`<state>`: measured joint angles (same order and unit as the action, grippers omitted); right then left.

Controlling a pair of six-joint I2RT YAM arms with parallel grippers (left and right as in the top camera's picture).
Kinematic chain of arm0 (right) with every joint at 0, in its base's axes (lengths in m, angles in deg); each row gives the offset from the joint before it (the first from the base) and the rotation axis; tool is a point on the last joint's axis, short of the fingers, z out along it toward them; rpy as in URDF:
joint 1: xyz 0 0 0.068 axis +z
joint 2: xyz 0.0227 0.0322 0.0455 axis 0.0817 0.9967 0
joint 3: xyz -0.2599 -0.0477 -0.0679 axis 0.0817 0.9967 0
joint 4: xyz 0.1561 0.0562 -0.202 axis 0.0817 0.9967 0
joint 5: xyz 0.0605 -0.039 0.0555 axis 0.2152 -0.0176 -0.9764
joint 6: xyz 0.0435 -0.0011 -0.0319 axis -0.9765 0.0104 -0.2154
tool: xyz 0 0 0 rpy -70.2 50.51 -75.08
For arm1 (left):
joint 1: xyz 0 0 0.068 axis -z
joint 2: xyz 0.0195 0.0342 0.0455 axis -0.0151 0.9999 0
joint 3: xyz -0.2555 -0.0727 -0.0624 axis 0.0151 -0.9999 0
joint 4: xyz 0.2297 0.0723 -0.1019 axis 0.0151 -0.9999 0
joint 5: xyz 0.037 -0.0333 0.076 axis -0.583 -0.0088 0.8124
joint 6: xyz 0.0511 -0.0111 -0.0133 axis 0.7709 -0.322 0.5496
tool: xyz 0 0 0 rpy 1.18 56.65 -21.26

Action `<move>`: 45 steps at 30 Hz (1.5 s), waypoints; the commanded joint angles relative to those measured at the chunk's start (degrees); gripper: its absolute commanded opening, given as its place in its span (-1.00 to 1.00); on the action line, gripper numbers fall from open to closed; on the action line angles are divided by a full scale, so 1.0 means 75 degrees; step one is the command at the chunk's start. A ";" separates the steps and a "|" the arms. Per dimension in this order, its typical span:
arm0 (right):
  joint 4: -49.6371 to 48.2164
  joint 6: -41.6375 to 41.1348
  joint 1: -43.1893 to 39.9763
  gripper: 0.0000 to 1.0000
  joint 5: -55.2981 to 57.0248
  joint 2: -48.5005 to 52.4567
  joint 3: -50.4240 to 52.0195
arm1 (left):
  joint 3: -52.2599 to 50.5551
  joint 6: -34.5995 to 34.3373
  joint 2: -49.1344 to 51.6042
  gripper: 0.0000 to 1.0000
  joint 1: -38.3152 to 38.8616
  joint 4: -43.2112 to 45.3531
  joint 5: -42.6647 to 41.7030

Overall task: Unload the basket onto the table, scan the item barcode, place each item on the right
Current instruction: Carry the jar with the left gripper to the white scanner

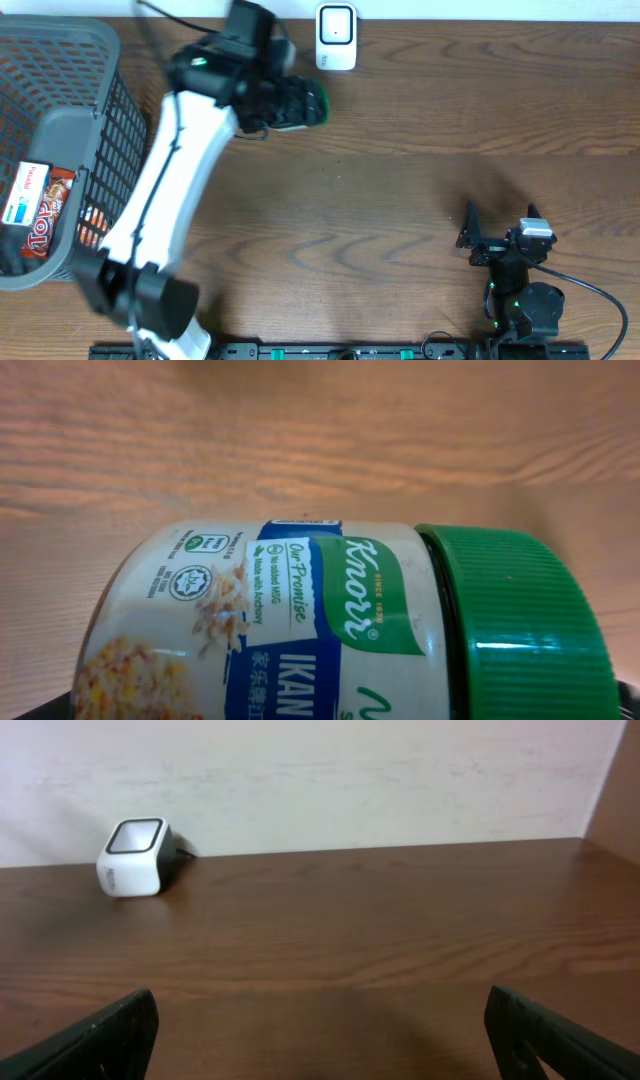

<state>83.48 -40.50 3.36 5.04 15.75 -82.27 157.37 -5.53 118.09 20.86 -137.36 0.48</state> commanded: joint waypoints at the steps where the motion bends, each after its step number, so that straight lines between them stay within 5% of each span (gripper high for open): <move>1: 0.0029 0.0093 0.0055 0.98 0.0020 -0.0055 0.0009 | 0.0131 -0.0058 0.0606 0.43 0.0265 0.0032 0.0478; 15: 0.0029 0.0093 0.0055 0.98 0.0020 -0.0055 0.0009 | 0.0128 -0.0303 0.2634 0.43 0.0909 0.0017 0.1291; 38: 0.0029 0.0093 0.0055 0.99 0.0017 -0.0055 0.0009 | -0.1641 -0.1294 0.2783 0.43 0.2687 0.1463 0.2483; 42: 0.0029 0.0093 0.0055 0.99 0.0020 -0.0055 0.0009 | -0.1664 -0.1294 0.2725 0.95 0.2818 0.1440 0.2500; 45: 0.0029 0.0093 0.0055 0.99 0.0020 -0.0055 0.0009 | -0.1591 -0.1297 0.2457 0.97 0.2801 0.1148 0.2640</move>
<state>83.48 -40.50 3.36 5.04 15.75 -82.27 145.65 -14.51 138.28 41.79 -127.76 18.82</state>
